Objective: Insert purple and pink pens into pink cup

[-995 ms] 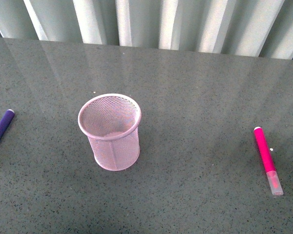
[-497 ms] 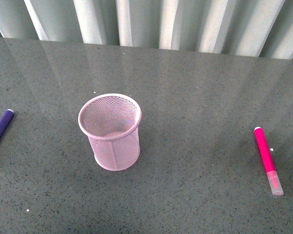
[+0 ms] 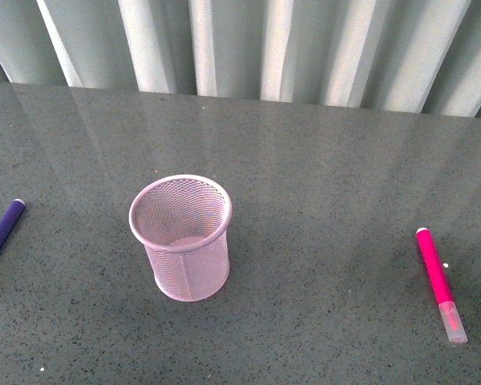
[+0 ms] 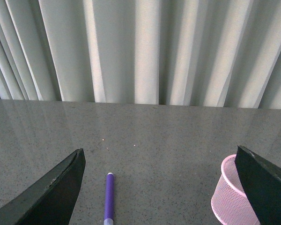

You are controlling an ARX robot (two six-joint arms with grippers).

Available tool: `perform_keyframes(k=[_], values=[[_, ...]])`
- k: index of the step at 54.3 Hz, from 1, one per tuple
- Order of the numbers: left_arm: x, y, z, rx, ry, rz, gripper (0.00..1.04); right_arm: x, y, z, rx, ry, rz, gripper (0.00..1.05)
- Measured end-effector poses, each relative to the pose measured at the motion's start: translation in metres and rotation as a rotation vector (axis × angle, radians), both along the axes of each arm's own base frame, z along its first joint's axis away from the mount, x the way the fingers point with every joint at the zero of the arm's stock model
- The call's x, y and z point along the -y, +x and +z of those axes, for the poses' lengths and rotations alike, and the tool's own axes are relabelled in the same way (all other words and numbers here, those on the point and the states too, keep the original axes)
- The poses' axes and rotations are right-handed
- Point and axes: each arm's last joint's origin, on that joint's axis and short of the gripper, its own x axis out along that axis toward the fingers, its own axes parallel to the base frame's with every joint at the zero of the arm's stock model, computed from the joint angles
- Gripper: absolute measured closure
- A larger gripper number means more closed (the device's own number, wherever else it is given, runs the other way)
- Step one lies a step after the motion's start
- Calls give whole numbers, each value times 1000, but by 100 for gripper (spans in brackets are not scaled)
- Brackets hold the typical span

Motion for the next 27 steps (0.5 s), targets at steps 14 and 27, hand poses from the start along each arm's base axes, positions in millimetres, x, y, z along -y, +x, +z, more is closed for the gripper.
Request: perform_keyframes(k=[14, 27], values=[[0, 0, 0, 0, 0, 0, 7, 0, 0, 0, 0, 0, 0, 7], [0, 0, 0, 0, 0, 0, 7, 0, 0, 0, 0, 0, 0, 7]])
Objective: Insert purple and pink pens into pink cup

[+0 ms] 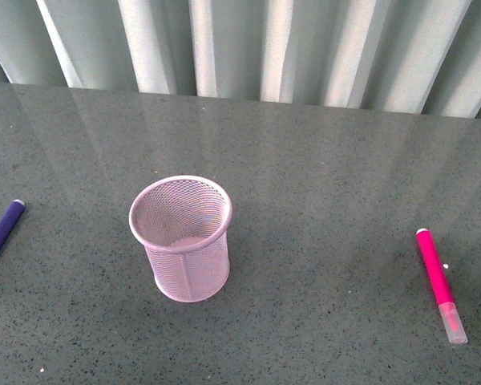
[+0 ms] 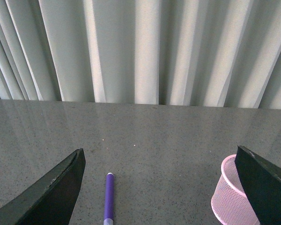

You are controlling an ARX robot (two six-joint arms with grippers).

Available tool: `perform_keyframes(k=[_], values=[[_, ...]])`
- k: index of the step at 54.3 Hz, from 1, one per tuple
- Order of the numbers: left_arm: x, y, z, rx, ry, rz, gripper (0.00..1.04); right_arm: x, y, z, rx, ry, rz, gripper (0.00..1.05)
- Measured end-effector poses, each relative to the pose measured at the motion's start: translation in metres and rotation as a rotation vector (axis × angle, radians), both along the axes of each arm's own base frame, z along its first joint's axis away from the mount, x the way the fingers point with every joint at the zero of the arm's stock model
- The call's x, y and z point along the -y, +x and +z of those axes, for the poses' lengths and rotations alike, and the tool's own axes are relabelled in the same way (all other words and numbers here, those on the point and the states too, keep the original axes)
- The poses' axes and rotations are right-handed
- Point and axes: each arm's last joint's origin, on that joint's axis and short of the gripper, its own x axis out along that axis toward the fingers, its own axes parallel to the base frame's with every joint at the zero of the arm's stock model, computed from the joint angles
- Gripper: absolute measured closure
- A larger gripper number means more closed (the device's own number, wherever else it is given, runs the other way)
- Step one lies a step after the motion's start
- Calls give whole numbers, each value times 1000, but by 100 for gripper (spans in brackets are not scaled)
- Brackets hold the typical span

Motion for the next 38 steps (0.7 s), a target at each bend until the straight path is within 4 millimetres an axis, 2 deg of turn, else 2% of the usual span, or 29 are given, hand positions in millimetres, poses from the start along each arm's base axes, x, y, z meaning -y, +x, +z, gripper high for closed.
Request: perform_keyframes(k=[11, 18, 23, 33, 38], values=[[0, 0, 0, -6, -6, 13, 7, 0, 0, 0, 0, 0, 0, 7], [0, 3, -4, -196, -79, 337, 7, 0, 0, 0, 0, 0, 0, 7], [-3, 5, -7, -232, -113, 408, 7, 0, 0, 0, 0, 0, 1, 7], [-7, 19, 14, -275, -167, 396, 7, 0, 0, 0, 0, 0, 0, 7], [-10, 36, 30, -324, -161, 361, 7, 0, 0, 0, 0, 0, 0, 7]])
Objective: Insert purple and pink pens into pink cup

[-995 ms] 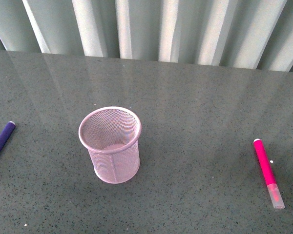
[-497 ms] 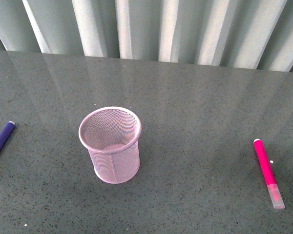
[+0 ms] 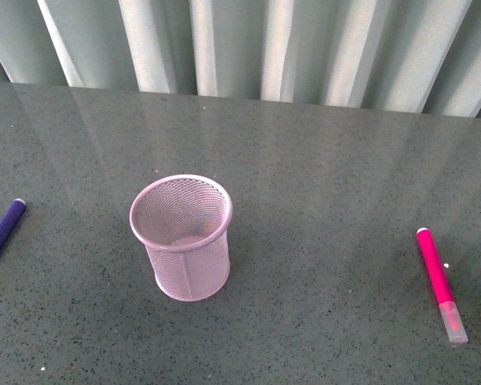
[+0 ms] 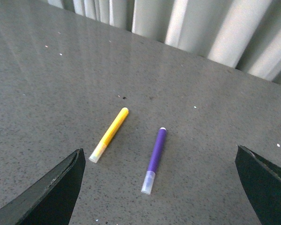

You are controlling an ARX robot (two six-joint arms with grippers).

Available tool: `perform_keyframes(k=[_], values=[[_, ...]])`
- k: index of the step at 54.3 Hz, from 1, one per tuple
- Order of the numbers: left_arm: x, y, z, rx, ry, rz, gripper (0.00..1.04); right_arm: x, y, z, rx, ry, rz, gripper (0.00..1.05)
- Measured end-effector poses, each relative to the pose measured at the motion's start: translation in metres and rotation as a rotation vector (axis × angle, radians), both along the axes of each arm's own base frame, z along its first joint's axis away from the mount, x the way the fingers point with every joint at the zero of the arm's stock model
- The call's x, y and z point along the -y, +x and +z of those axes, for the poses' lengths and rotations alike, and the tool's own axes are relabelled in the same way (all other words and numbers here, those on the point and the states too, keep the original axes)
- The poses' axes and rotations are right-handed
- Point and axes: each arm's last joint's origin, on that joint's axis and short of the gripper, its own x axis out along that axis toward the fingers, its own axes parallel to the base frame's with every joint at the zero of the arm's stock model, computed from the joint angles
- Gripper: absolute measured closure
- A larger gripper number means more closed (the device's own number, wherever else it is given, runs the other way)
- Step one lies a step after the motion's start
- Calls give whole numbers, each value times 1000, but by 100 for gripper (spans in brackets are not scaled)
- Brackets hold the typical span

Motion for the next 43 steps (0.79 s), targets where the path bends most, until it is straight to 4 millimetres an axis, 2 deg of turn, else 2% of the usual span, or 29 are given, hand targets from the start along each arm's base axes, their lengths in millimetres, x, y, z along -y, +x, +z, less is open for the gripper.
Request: perform_keyframes(k=[8, 15, 27, 43], values=[[-7, 36, 21, -107, 3, -73, 7, 0, 0, 0, 0, 0, 0, 7], [-12, 66, 25, -221, -7, -124, 7, 0, 0, 0, 0, 0, 0, 7], [-22, 112, 11, -371, 10, -140, 7, 0, 0, 0, 0, 0, 0, 7], [-25, 158, -20, -533, -4, -201, 7, 0, 0, 0, 0, 0, 0, 7]])
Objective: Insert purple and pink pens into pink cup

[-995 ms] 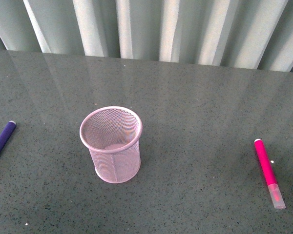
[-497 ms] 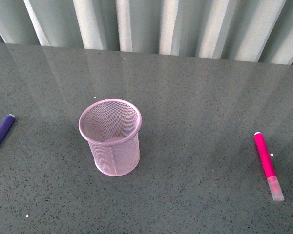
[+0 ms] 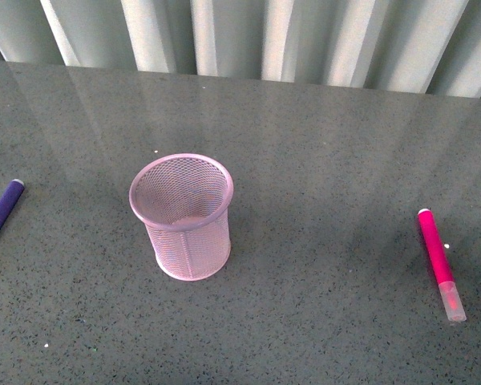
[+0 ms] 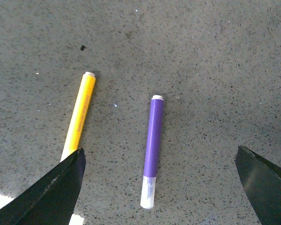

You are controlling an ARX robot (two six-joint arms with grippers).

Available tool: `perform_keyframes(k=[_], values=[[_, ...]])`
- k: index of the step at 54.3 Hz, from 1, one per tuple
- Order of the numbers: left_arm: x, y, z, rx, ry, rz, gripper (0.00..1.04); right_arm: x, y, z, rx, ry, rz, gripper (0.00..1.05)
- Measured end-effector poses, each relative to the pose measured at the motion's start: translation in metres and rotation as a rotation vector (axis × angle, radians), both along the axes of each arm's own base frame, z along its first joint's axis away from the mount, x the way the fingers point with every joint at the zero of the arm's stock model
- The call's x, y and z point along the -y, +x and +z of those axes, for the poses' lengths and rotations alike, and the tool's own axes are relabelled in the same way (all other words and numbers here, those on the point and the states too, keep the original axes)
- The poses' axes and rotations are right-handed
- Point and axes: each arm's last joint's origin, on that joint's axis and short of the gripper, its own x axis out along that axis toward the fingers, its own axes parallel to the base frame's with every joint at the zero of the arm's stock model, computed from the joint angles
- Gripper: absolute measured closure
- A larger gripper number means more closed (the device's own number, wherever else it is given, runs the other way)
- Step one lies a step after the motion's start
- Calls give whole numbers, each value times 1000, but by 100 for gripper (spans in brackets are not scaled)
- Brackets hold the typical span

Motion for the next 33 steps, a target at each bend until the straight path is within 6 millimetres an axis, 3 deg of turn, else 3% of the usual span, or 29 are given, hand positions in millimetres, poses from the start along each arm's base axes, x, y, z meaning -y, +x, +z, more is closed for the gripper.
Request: perform_keyframes(k=[21, 33], values=[[0, 34, -23, -134, -12, -85, 7, 0, 0, 0, 0, 0, 0, 7], [-13, 58, -41, -213, 8, -86, 7, 0, 0, 0, 0, 0, 0, 7]])
